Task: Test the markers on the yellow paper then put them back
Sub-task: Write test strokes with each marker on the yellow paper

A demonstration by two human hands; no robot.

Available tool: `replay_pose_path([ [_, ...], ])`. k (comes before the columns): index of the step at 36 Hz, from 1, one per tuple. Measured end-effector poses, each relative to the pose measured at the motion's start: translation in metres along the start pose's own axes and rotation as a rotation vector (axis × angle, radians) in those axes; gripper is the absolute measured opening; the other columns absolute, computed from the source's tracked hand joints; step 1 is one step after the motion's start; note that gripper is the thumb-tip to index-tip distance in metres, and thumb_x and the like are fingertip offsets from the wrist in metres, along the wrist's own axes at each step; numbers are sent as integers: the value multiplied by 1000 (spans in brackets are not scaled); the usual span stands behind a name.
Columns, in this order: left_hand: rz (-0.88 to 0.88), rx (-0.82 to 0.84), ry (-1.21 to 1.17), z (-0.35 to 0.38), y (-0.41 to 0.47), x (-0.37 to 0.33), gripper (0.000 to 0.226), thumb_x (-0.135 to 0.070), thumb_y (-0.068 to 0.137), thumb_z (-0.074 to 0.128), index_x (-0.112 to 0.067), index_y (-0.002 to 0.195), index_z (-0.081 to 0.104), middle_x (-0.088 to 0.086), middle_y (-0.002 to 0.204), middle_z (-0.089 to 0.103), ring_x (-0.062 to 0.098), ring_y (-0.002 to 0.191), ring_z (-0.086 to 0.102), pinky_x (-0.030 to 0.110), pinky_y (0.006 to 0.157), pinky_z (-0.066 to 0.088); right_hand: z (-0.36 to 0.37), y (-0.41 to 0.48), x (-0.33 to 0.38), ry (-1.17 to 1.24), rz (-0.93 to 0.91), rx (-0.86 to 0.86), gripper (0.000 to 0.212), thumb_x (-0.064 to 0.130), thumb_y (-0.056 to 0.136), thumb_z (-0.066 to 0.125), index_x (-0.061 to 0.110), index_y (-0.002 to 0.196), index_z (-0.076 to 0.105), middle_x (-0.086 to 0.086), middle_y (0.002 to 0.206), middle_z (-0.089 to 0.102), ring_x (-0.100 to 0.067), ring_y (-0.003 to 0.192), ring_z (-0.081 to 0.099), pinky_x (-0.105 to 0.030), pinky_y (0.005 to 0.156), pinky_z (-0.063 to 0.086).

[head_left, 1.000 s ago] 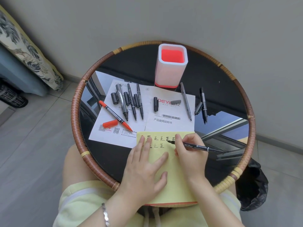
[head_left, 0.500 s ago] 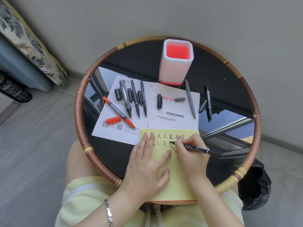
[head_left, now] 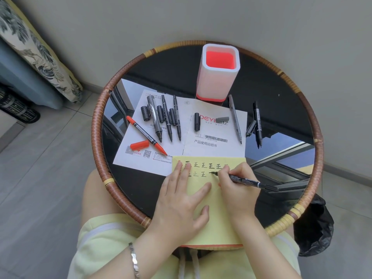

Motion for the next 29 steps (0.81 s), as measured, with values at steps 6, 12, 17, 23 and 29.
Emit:
replay_pose_path([
  [6,-1,0,2,0,0,0,43,-46,73,49,-33,111,63,22,136,48,34,131,31,41,103,24,2,0,2,-16,-13,35,33,30,69,55,14,50,32,-20,47,45,-34,47,46,-34,49,36],
  [12,-6,5,4,0,0,0,44,-45,73,49,-33,112,64,22,136,48,34,131,31,40,103,23,2,-2,1,-5,-37,40,33,11,67,56,20,49,30,3,48,41,-5,44,34,-12,46,28],
  [17,-6,12,13,0,0,0,44,-46,73,49,-33,112,64,22,136,48,34,131,31,40,103,23,1,-1,-1,29,-17,15,31,12,67,56,20,49,32,5,49,42,-6,45,35,-12,46,29],
  [23,-10,20,23,0,0,0,43,-46,73,48,-34,111,64,21,136,48,34,131,31,39,104,22,1,-2,-1,32,-19,4,33,12,68,56,21,49,31,6,48,42,-5,44,34,-12,47,28],
  [29,-15,23,27,1,-1,0,43,-46,73,48,-34,112,63,21,136,47,34,131,31,40,104,22,1,-1,0,50,-36,18,32,11,68,57,20,49,32,5,49,43,-5,44,36,-11,47,30],
])
Point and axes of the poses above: each hand's wrist, its own y-axis towards the middle knuckle, its own z-axis out of the palm, x = y × z, the point moved 7 cm from there along y, towards the middle knuckle
